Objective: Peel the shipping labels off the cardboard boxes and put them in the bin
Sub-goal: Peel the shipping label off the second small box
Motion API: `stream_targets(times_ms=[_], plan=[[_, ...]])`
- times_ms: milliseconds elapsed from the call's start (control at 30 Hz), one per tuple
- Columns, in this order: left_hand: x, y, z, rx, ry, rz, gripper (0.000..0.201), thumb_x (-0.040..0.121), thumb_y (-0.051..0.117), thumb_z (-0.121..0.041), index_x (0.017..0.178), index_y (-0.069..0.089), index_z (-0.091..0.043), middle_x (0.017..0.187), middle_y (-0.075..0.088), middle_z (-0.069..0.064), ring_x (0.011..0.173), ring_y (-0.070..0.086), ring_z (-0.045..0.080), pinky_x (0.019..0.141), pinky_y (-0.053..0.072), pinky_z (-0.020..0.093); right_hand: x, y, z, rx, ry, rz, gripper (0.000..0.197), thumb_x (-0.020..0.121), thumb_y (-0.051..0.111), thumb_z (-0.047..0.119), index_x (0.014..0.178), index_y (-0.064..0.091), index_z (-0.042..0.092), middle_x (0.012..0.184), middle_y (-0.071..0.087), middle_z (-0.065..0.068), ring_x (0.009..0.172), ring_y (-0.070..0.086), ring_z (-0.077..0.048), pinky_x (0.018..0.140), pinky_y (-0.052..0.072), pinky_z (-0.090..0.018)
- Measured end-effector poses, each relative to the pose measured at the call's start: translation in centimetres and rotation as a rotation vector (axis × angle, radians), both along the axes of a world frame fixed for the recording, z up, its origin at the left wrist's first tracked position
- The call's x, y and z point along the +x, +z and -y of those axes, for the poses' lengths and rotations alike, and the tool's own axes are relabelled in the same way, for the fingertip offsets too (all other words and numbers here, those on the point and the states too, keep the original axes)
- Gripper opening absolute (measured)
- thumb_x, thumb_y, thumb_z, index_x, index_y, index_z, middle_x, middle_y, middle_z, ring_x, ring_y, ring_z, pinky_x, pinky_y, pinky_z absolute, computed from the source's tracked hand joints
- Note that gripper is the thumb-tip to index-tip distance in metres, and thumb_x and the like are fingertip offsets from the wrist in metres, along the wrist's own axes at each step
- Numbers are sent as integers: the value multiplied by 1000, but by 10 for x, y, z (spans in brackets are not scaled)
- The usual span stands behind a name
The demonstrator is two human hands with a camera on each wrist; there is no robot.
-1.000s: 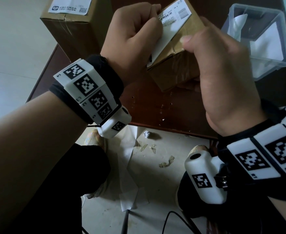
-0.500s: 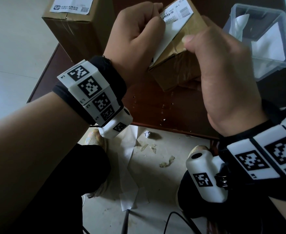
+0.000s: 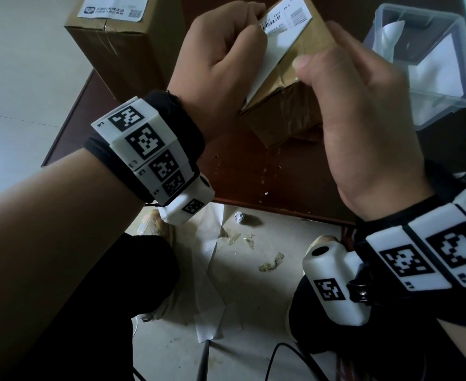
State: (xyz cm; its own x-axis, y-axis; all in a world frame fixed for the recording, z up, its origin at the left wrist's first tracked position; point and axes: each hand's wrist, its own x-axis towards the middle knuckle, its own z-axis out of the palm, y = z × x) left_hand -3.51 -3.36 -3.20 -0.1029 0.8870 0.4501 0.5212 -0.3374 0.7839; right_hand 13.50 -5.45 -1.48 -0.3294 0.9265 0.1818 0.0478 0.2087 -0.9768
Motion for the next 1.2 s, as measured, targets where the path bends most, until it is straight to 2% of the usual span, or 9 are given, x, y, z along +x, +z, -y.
stream_targets(times_ms=[100,233,367,567,733,833,1000,1100,1200], plan=[[0,-1,0,-4,0,11,29,97,43,-3,74,47,14,68,39,25,64,36,35,58,29,41,0,0,0,4,9,11,24,107,52,16,116,66,-1,106,64,-30,92,61,-37,73,52,-27],[0,-1,0,1,3,16,30,97,43,-5,74,48,14,67,39,26,64,34,34,57,28,39,0,0,-1,3,14,12,18,106,52,17,108,64,3,98,60,-29,85,57,-27,72,51,-27],[0,2,3,4,10,19,30,97,44,-3,72,48,12,65,37,26,62,31,23,56,26,33,-1,-1,0,-4,13,3,19,106,52,16,109,65,3,96,60,-23,85,59,-25,72,52,-26],[-2,0,-1,-5,-5,14,31,96,44,-4,69,46,12,64,38,25,62,36,39,56,31,45,-1,-1,1,-8,20,10,17,107,51,18,108,64,7,101,60,-17,85,59,-18,71,51,-22],[-3,4,1,11,14,-4,34,96,45,-4,63,39,-2,63,25,19,58,29,22,57,25,36,0,-2,0,6,22,14,23,107,52,19,109,64,0,105,59,-33,87,59,-35,72,52,-27],[-4,5,0,10,4,-18,37,97,45,-5,63,33,-11,61,22,3,56,25,7,57,22,27,0,-3,-1,11,20,17,26,106,52,20,112,65,-2,110,59,-35,94,59,-40,74,52,-31],[-5,4,0,26,-4,-22,33,96,45,-2,64,36,-2,62,21,5,56,24,10,58,22,28,0,-1,0,13,19,3,21,105,53,19,101,61,0,96,52,-34,81,51,-35,70,46,-34],[-5,5,0,28,-4,-31,35,95,45,-2,63,33,-6,62,20,6,57,23,11,57,21,30,0,-1,-1,15,24,-6,21,105,53,19,100,61,0,95,52,-33,81,51,-35,69,46,-35],[-5,5,0,33,-18,-40,32,95,44,-1,64,35,0,64,19,11,57,22,13,58,21,31,1,-2,-2,26,17,3,30,105,52,20,108,63,-8,104,56,-36,91,55,-42,71,50,-38]])
